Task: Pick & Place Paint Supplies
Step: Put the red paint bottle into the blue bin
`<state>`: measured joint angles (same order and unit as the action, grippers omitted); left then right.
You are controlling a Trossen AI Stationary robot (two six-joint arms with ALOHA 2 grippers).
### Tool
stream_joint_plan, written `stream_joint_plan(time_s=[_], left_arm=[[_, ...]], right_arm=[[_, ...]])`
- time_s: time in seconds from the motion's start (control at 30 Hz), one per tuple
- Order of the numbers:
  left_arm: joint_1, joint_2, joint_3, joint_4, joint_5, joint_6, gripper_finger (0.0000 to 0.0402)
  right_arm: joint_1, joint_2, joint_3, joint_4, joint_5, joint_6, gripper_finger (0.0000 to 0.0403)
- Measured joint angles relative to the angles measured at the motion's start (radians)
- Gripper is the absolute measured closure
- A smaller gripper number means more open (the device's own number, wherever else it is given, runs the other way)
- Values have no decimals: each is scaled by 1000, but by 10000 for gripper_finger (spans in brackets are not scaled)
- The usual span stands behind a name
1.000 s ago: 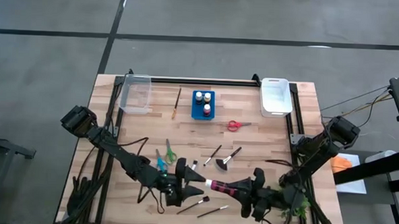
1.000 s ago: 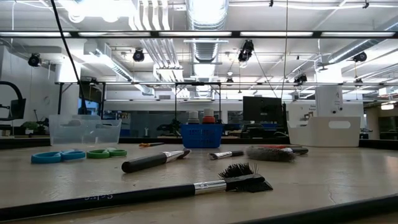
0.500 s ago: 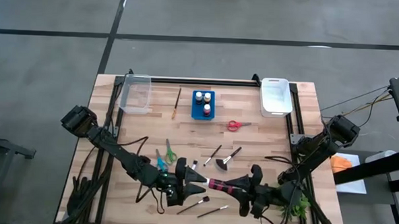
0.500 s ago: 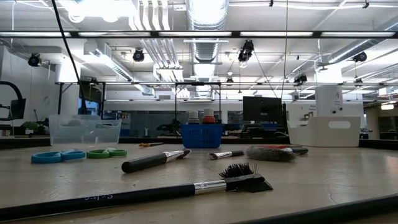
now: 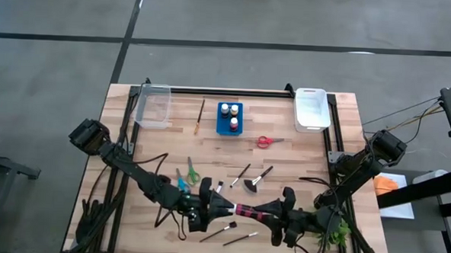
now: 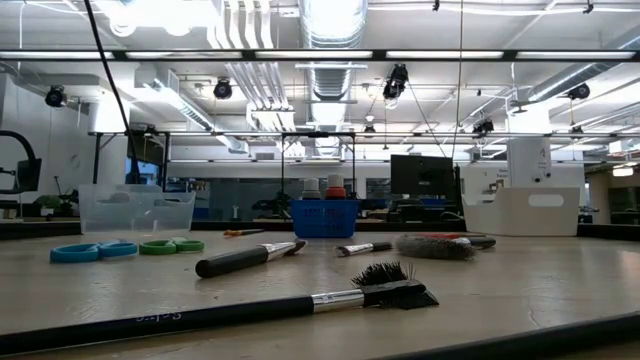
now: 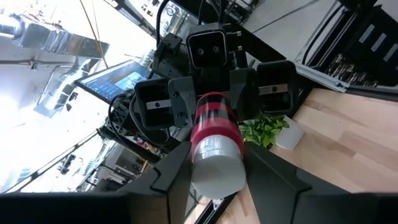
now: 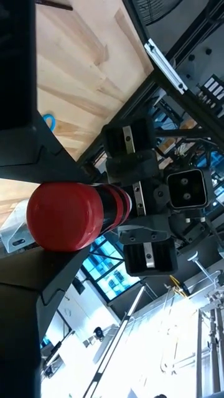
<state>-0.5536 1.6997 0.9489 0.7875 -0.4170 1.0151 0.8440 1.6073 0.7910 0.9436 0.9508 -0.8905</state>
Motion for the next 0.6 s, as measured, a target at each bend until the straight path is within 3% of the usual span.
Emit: stream_joint_plan(time_s=[0.33, 0.47, 0.6], left_arm=[[17, 0, 0, -20, 37, -28, 254], [17, 0, 0, -22, 37, -29, 281], [17, 0, 0, -25, 36, -43, 282]], right_arm=[[-1, 0, 0, -5, -13, 1, 268], [-1, 0, 0, -6, -13, 1, 268], [0, 0, 0, -20, -11, 5, 268]])
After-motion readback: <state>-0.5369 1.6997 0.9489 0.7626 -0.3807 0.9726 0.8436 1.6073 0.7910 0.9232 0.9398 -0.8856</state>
